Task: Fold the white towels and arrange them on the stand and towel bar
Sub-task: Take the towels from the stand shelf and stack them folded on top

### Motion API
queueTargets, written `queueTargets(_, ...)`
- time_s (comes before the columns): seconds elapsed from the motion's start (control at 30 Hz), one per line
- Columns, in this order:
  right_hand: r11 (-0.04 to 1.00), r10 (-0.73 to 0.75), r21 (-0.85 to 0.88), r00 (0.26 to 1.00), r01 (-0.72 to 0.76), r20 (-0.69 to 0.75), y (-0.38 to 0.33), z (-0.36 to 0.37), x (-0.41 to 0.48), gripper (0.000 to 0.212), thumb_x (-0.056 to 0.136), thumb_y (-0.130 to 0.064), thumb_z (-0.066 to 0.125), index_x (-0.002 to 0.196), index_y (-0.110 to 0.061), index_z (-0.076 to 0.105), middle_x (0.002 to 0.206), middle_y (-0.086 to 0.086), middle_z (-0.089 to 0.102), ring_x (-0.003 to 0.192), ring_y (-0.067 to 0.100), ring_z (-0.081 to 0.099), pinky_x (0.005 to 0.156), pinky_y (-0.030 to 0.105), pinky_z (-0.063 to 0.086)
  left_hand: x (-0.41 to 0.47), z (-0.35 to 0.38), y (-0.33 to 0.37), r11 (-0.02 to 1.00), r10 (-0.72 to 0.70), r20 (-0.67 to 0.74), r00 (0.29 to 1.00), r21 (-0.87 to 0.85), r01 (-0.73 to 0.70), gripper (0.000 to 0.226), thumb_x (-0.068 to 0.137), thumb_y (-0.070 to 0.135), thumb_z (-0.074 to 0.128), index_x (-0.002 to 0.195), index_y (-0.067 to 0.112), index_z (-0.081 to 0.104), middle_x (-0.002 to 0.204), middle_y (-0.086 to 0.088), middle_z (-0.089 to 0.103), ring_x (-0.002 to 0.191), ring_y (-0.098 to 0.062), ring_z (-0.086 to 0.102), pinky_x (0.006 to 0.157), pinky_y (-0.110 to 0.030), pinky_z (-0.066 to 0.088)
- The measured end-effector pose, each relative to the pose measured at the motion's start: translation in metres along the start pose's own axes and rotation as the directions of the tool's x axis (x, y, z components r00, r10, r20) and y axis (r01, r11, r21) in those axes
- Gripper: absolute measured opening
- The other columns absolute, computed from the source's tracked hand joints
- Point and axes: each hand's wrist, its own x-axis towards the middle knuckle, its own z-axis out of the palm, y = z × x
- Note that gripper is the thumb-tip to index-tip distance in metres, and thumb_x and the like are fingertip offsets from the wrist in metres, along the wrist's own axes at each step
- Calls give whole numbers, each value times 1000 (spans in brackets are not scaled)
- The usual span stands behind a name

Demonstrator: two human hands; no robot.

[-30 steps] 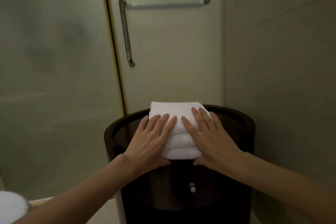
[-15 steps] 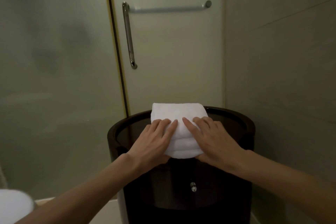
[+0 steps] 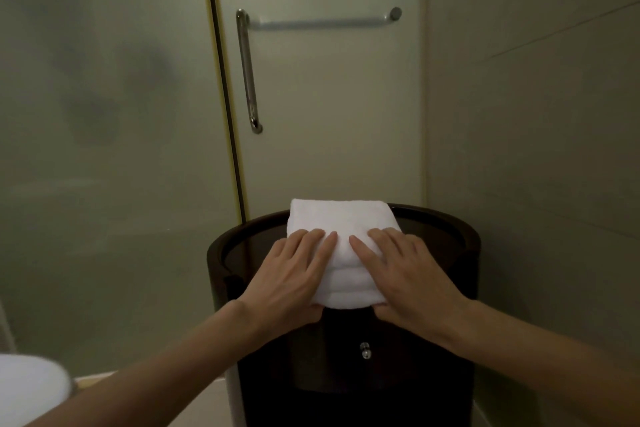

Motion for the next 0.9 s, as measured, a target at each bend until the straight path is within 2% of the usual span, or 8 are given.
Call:
queueTargets(0.17,998,18,-59,999,-15,50,-4,1,0,112,46,-46,83,138,-9,33,133,24,52,121,42,53,91,60,47,1,5,3,999,-17,8,1000,52,17,108,49,52,73,138,3,35,130,-19,52,115,-36,53,96,-52,45)
queueTargets(0.3,998,30,-65,997,-25,71,-5,0,6,114,45,-57,85,139,-6,45,134,26,52,121,45,52,91,63,47,6,7,7,996,-38,21,999,81,36,120,45,60,76,140,4,30,131,-20,52,117,-37,53,97,-54,44)
queueTargets(0.4,998,39,-61,995,-33,95,-5,3,8,119,39,-60,86,137,-5,48,131,27,54,118,45,55,89,61,48,9,8,7,998,-32,35,999,64,30,120,49,59,77,141,3,24,132,-22,50,116,-39,52,96,-52,46)
queueTargets(0.53,999,30,-48,994,-26,106,-5,7,10,114,48,-49,85,140,-8,31,127,23,55,110,40,57,80,52,52,11,9,9,997,-39,57,998,69,35,116,51,49,81,140,3,23,128,-22,53,110,-38,55,89,-47,50)
queueTargets(0.6,999,25,-38,995,-21,100,-4,8,12,110,50,-43,85,137,-9,28,126,21,55,108,38,58,76,50,53,11,9,9,997,-44,52,998,73,40,112,53,43,82,140,3,24,125,-21,55,106,-37,57,84,-45,52)
queueTargets(0.8,1000,17,3,997,-18,77,-1,4,17,99,52,-39,82,133,-10,34,120,20,58,100,37,60,68,46,53,13,6,5,997,-63,61,996,59,59,110,50,35,81,140,5,25,125,-18,53,107,-34,55,82,-43,51)
queueTargets(0.9,1000,8,24,998,-10,66,4,-2,27,89,55,-35,77,134,-7,45,119,20,58,98,38,59,68,46,51,18,4,-4,996,-83,77,994,31,81,105,53,36,78,143,5,32,129,-16,50,111,-34,51,83,-42,47)
